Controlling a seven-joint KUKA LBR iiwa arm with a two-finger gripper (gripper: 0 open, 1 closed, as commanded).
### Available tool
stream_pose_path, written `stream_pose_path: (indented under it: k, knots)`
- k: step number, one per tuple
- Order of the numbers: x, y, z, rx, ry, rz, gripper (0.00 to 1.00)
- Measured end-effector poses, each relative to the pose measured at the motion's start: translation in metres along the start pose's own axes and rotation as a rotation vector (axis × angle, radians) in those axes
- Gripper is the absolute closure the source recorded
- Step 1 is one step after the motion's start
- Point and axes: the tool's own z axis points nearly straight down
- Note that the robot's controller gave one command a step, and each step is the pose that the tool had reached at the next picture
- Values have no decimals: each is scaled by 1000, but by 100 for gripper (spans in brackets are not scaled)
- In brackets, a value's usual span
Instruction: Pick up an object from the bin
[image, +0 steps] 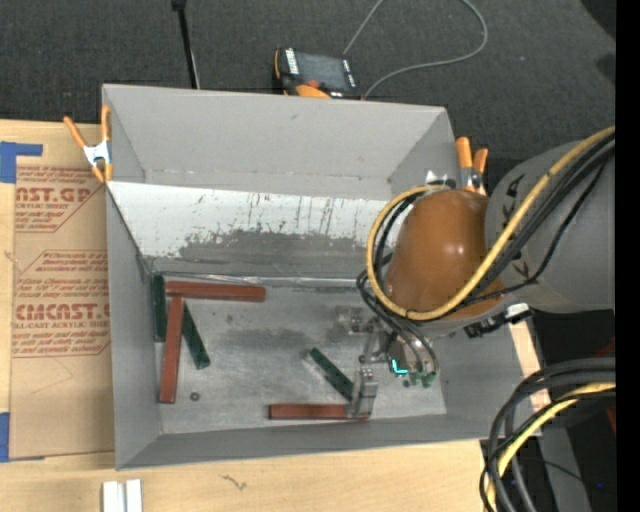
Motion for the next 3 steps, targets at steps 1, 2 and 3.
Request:
stream_pose_path:
  k: [1, 2, 3]
  knots:
    - [-3, -40, 81, 1, -12, 10, 0]
    - [-2, -39, 77, 0, -4, 6, 100]
    - [-14, -34, 72, 3, -20, -564, 100]
